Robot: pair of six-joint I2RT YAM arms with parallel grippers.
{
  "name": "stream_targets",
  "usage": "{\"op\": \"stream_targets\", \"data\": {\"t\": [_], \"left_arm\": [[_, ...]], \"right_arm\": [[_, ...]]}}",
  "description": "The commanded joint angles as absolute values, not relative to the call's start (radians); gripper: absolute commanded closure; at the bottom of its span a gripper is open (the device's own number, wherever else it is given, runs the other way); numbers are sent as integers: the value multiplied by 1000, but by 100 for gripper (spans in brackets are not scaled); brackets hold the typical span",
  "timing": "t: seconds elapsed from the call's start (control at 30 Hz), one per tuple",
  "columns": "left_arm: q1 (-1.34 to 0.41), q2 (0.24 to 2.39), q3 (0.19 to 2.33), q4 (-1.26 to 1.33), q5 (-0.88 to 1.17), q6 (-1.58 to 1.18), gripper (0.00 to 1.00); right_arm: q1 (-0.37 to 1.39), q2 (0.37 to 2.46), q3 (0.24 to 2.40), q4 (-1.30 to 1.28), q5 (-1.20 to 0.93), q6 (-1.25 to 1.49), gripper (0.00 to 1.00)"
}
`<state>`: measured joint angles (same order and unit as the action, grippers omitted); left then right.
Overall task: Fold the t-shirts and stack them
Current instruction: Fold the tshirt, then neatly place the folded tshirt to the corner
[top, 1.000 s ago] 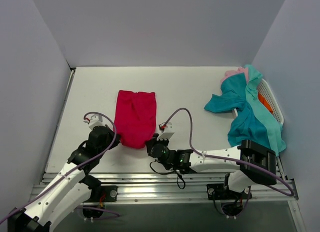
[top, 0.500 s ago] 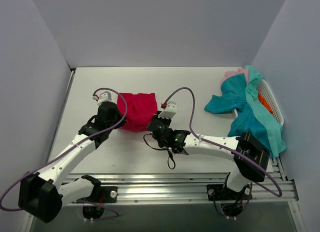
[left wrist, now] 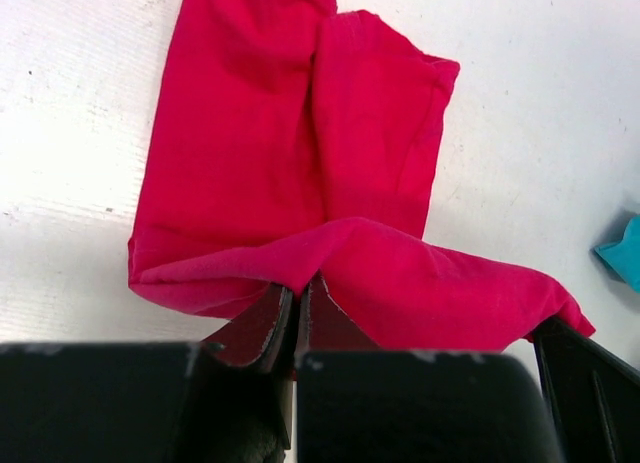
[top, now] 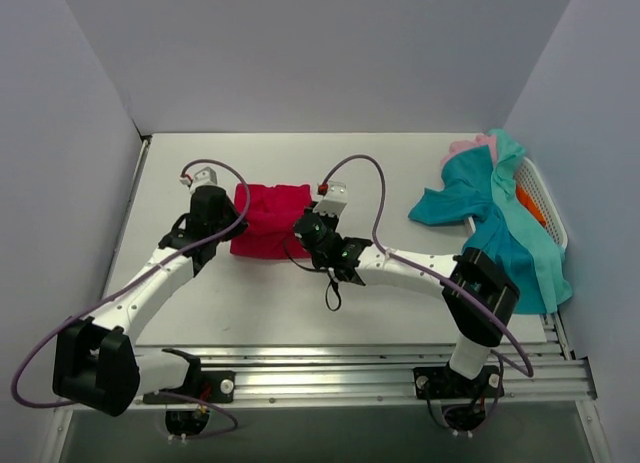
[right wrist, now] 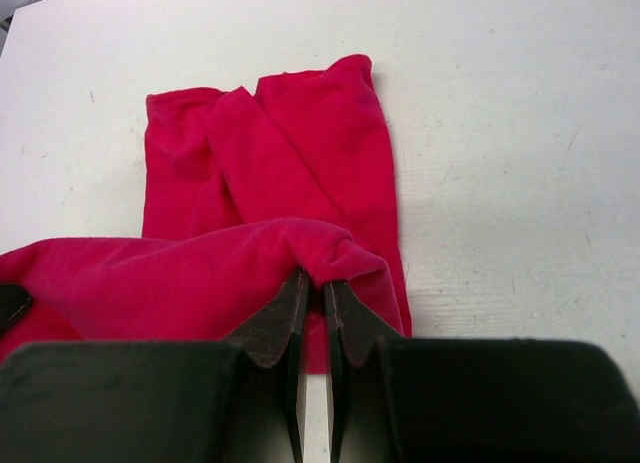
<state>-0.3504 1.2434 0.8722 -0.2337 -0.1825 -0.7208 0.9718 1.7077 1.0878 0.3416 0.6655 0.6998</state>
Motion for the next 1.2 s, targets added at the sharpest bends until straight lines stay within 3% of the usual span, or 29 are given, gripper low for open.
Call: {"op": "stream_targets", "data": {"t": [0.0, 0.17, 0.3, 0.33, 0.4, 0.43, 0.47, 0.57, 0.63, 0.67, 0.77, 1.17], "left_arm": [[-327, 1262, 934, -144, -169, -695, 97], [-311, 1340, 974, -100, -164, -681, 97], [-237, 1494, 1087, -19, -112, -641, 90], [-216, 1541, 1127, 21, -92, -625, 75], [-180, 1742, 1236, 83, -37, -577, 39], [-135, 1814, 1396, 69, 0, -568, 6], [-114, 1960, 1486, 23, 56, -568, 6], [-49, 2138, 1768, -95, 233, -592, 6], [-40, 2126, 1792, -86, 226, -592, 6], [-41, 2067, 1740, -65, 213, -586, 6], [-40, 1923, 1607, -17, 166, -580, 6], [-84, 1436, 1102, -106, -50, -607, 6]], "right_arm": [[950, 1720, 1152, 370, 657, 666, 100], [901, 1775, 1216, 390, 611, 623, 100], [815, 1944, 1360, 420, 551, 563, 100], [793, 1994, 1470, 417, 539, 545, 100], [732, 2159, 1630, 353, 569, 503, 45], [710, 2218, 1719, 330, 562, 485, 20], [689, 2267, 1900, 290, 545, 477, 0], [629, 2317, 2065, 131, 537, 508, 0], [629, 2226, 1961, 199, 555, 505, 0], [630, 2121, 1807, 301, 555, 503, 0], [637, 1991, 1622, 402, 558, 511, 0], [707, 1484, 999, 423, 638, 689, 0]]}}
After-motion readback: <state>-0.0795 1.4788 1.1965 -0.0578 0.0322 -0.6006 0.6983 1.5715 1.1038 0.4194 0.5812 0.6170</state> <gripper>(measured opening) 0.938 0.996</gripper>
